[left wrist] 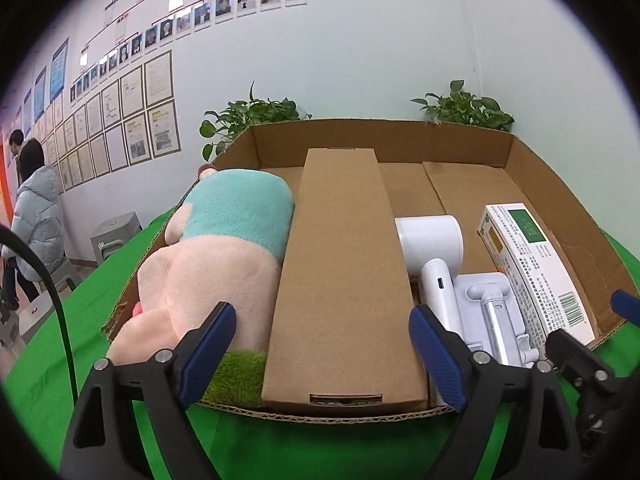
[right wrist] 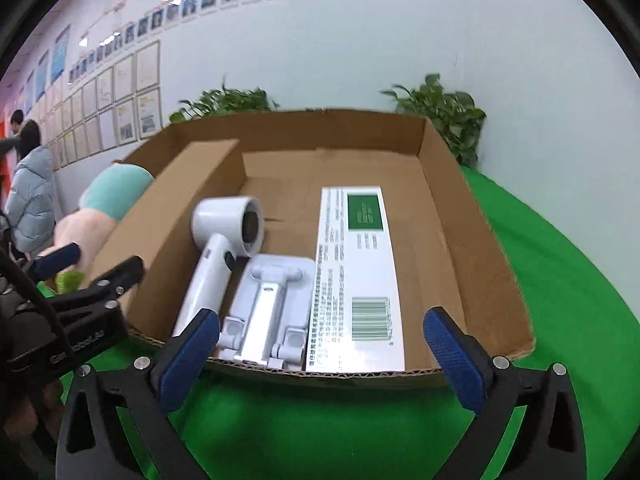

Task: Organize objects

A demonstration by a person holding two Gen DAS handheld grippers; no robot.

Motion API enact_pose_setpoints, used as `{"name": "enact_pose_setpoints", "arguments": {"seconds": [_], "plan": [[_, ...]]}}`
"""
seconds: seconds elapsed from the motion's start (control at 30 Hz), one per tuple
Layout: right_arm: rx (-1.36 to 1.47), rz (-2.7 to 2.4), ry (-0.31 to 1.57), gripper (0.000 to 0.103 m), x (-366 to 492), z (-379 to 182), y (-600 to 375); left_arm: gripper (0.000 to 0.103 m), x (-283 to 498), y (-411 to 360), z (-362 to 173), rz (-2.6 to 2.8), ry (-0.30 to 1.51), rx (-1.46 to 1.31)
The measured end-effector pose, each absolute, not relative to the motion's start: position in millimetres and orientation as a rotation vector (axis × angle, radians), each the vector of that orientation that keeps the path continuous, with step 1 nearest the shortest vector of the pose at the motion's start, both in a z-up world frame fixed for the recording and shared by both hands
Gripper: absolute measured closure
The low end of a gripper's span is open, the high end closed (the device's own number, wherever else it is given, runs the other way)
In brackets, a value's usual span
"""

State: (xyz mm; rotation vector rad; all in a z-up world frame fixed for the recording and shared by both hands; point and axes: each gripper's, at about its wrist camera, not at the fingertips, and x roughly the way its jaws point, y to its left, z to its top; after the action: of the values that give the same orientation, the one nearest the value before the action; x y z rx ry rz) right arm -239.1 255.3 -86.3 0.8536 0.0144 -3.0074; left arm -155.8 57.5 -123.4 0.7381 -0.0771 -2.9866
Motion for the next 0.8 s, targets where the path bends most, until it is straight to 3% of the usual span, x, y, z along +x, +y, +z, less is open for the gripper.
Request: {"name": "enact_pose_setpoints", "arguments": {"seconds": [0.1, 0.8], "plan": [[0.899, -3.012, -0.019, 0.000, -245.7, -92.3, 257.6, 0.005, -163.3, 59.3, -124.2, -2.977, -0.097, 0.790], [0.959, -3.035, 0.014, 0.000, -254.3, -97.9, 251.9, 0.001, -172.3, 66.6, -132.0, -2.926, -0.141, 0.847]]}}
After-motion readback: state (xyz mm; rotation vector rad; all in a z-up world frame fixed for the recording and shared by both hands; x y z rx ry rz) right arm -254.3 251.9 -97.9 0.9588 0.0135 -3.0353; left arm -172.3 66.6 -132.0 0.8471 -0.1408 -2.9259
